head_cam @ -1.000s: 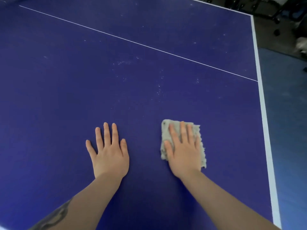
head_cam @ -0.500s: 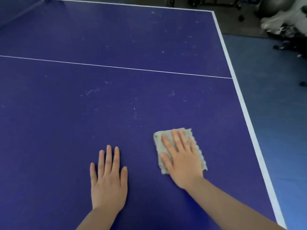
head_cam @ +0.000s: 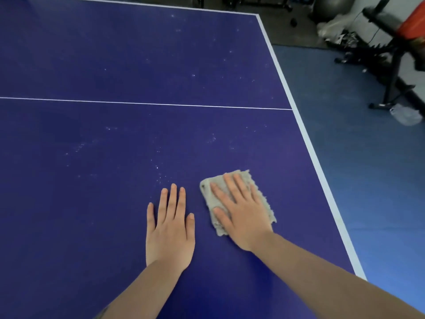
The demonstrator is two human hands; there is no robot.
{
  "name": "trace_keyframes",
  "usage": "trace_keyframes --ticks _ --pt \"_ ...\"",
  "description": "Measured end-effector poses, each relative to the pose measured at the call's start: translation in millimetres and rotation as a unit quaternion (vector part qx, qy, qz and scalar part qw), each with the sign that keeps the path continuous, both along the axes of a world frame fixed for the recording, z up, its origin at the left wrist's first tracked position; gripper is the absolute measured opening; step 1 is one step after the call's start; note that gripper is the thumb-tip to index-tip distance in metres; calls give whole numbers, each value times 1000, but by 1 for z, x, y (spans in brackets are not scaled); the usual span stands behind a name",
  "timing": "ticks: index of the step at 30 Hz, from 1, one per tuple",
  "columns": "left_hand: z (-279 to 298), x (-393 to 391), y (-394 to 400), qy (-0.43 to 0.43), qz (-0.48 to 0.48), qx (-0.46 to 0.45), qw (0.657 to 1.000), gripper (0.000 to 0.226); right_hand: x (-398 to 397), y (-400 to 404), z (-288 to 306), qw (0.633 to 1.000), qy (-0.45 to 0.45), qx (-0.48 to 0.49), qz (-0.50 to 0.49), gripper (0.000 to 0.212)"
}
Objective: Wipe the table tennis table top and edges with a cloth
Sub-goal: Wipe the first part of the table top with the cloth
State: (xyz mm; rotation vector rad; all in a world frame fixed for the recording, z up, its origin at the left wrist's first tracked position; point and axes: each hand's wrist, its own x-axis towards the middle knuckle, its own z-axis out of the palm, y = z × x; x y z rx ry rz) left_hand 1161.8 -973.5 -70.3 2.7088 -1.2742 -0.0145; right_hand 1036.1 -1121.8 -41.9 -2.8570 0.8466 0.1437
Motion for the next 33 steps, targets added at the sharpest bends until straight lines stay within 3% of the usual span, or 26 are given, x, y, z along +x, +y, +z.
trace_keyframes --ticks 2,4,6,8,10,15,18,21,24,25,26,28,30,31,33 --pt "0 1 -4 0 2 -6 1000 60 27 -17 3 997 9 28 67 57" --pt "-1 1 -4 -2 1 -7 1000 61 47 -55 2 997 29 -1 65 61" --pt "0 1 -3 -5 -5 -6 1000 60 49 -97 2 996 76 -31 -34 58" --pt "0 0 -4 -4 -10 0 1000 59 29 -122 2 983 61 -17 -172 58" --pt "1 0 -2 4 -14 8 1000 57 8 -114 3 973 43 -16 -226 65" --pt "8 1 -12 18 -60 2 998 58 29 -68 0 999 -10 29 36 63" --pt "11 0 -32 18 -90 8 996 59 67 -109 6 996 8 16 88 64" --pt "10 2 -42 23 -76 26 996 58 64 -184 -1 994 53 -18 -90 59" --pt "9 2 -42 25 -76 35 996 59 21 -211 -2 938 41 -18 -344 61" --pt "10 2 -42 28 -74 36 996 60 15 -200 -1 926 41 -7 -375 59" --pt "11 2 -43 32 -72 37 996 60 15 -182 0 935 41 -16 -353 58" --pt "12 3 -44 41 -67 40 996 62 31 -145 -1 978 19 -24 -206 62" --pt "13 4 -45 39 -65 43 996 61 55 -143 0 998 3 3 -65 65" --pt "13 4 -45 38 -65 45 996 60 65 -159 2 1000 4 8 -30 63" --pt "14 4 -44 41 -69 48 996 59 69 -201 7 998 26 3 -55 57"
